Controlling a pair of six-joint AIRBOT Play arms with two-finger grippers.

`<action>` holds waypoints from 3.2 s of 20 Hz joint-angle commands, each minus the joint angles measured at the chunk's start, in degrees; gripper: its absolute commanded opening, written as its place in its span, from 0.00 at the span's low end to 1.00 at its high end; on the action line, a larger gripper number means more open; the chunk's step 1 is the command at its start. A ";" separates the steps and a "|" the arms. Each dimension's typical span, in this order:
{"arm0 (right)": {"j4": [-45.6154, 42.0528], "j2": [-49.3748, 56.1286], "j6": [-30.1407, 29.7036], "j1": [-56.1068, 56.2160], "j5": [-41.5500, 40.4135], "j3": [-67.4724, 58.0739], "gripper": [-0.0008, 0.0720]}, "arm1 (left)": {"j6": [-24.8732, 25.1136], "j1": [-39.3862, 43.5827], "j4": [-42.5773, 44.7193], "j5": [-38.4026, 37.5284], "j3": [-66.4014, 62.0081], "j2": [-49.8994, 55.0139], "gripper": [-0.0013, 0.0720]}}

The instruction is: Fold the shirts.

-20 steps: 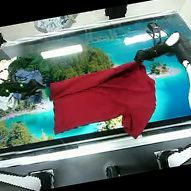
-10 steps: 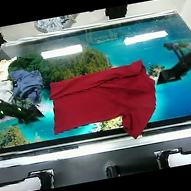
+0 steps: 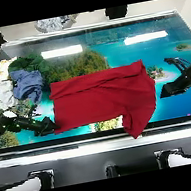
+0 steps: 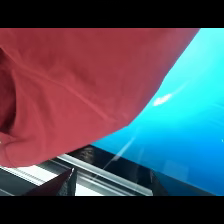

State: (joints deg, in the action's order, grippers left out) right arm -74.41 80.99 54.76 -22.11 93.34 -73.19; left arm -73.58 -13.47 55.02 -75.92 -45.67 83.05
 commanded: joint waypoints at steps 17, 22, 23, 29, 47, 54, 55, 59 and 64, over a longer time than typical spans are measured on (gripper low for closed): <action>6.25 -0.68 0.13 0.00 -24.83 22.01 0.69 | 0.00 2.38 0.44 5.70 0.87 -0.42 0.06; 10.84 2.89 1.07 0.22 -25.51 22.01 0.20 | 0.39 2.27 0.70 6.23 0.72 -0.39 0.06; 10.93 2.56 0.44 0.22 -26.03 21.57 0.07 | 0.42 1.95 0.92 6.10 -0.07 -0.42 0.06; 10.34 -9.16 -12.00 0.22 -20.20 -3.41 0.06 | -1.18 0.50 0.81 5.51 -26.62 -13.86 0.05; 3.61 -46.10 -14.05 0.22 -32.54 -34.71 0.07 | -13.49 0.81 16.20 7.96 -70.66 -41.31 0.05; 8.07 -23.32 -11.21 0.24 -8.44 -31.56 0.06 | -10.49 0.85 16.20 -5.53 -49.55 -27.85 0.05; 9.25 -17.31 -9.42 0.31 -5.62 -29.68 0.06 | -9.09 0.83 16.22 -5.07 -45.22 -24.68 0.05; 8.87 5.09 -5.60 6.43 -9.66 -24.02 0.06 | -7.23 1.40 15.43 1.88 -34.25 -7.17 0.05; 16.65 21.59 1.51 10.64 -32.83 -24.04 0.06 | -7.37 1.90 5.84 11.69 -41.07 13.79 0.05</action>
State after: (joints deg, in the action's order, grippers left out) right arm -63.46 93.71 52.29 -13.41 72.07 -97.80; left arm -81.30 -11.79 66.87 -69.21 -84.49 86.19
